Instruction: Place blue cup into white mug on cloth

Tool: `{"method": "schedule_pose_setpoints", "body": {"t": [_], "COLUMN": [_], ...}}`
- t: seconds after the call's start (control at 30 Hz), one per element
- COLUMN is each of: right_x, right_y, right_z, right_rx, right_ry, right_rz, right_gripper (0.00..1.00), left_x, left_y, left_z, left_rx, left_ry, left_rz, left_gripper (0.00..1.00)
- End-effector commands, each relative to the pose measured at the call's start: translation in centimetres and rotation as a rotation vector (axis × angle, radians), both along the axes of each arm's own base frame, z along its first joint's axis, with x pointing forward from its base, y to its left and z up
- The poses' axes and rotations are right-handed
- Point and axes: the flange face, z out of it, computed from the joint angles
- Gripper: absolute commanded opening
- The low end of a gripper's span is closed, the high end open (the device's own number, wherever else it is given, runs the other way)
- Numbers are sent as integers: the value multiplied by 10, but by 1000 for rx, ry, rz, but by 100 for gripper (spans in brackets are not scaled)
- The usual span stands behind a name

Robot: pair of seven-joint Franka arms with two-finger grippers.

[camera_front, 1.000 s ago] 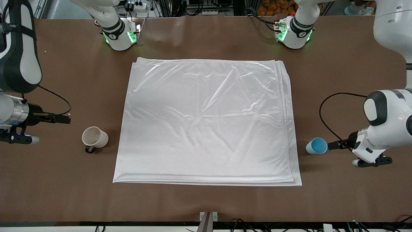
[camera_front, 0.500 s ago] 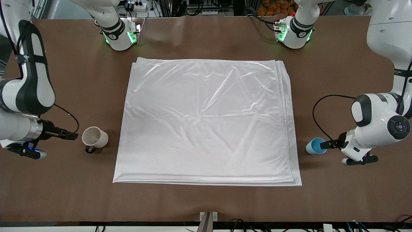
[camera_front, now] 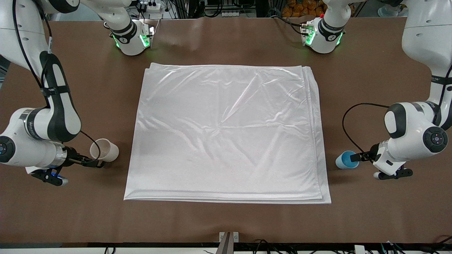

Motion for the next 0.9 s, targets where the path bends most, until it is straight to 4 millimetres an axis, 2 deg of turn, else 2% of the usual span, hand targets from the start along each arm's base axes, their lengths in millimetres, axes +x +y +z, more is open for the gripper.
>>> {"method": "schedule_pose_setpoints", "body": {"t": [0.0,0.33,0.4,0.53,0.73,0.8,0.87], "right_x": [9,11,10,9,7,7,7], "right_y": [2,3,5,11,15,16,18], "right_z": [-11,-37,-49,-60,-60,-58,-58], "right_rx": [0,3,0,2,11,15,17], "right_ry": [-17,-20,-3,12,24,22,26], "right_rz": [-16,-16,-8,3,13,14,16], "right_gripper": [100,100,99,81,32,19,11], "left_x": [-4,-2,-2,-2,-2,-3,-2], "left_y": [0,3,4,3,3,4,4], "left_z": [-1,-18,-20,-26,-31,-35,-35], "left_rx": [2,-1,-1,-5,-7,-9,-8], "left_ry": [-7,-13,-12,-4,0,5,5], "left_rz": [17,23,24,25,26,30,29], "left_gripper": [100,100,100,100,100,100,100]}}
